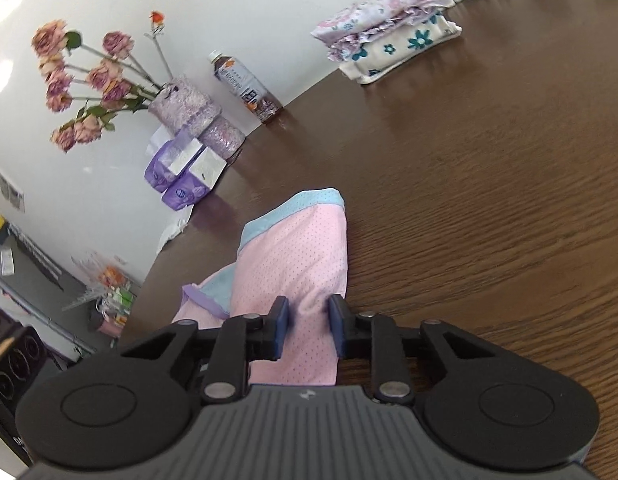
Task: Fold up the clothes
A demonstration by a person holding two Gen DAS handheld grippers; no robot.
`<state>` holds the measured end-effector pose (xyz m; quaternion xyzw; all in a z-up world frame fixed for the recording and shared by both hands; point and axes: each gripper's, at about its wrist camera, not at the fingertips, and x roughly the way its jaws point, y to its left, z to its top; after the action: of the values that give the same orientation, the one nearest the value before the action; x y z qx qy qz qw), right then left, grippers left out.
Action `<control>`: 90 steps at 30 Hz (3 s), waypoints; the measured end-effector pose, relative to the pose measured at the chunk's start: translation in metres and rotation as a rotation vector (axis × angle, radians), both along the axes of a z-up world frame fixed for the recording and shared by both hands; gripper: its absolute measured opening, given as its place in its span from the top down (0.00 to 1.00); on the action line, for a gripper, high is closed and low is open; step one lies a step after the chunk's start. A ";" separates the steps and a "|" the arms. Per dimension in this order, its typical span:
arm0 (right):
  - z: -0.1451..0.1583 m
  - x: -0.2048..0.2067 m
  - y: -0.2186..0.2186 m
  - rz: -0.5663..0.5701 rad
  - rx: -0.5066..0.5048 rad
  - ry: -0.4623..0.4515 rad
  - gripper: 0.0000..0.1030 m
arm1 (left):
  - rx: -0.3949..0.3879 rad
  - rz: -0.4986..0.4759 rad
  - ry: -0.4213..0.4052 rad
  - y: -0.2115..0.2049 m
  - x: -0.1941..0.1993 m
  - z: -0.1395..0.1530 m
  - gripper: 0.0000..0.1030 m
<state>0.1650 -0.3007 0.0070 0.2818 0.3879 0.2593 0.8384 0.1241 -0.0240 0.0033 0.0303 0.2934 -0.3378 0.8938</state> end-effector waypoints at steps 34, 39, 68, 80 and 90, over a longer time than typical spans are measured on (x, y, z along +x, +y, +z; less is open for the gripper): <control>0.072 -0.043 0.122 0.387 -0.647 -0.384 0.90 | -0.148 0.127 -0.009 0.068 -0.003 0.009 0.51; 0.070 -0.044 0.110 0.365 -0.492 -0.321 0.88 | -0.175 0.175 0.018 0.078 0.001 0.006 0.51; 0.038 -0.091 0.057 0.354 -0.622 -0.466 0.64 | 0.282 -0.028 -0.181 -0.019 -0.061 0.008 0.56; 0.052 -0.073 0.031 0.265 -0.421 -0.413 0.67 | 0.199 -0.037 -0.144 -0.004 -0.060 0.019 0.52; 0.035 -0.025 0.037 0.135 -0.276 -0.250 0.66 | -0.202 0.262 0.199 0.027 0.014 0.011 0.38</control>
<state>0.1396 -0.2642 0.0423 0.1032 0.3304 0.2923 0.8915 0.1381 0.0034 0.0145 -0.1314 0.3463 -0.2473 0.8953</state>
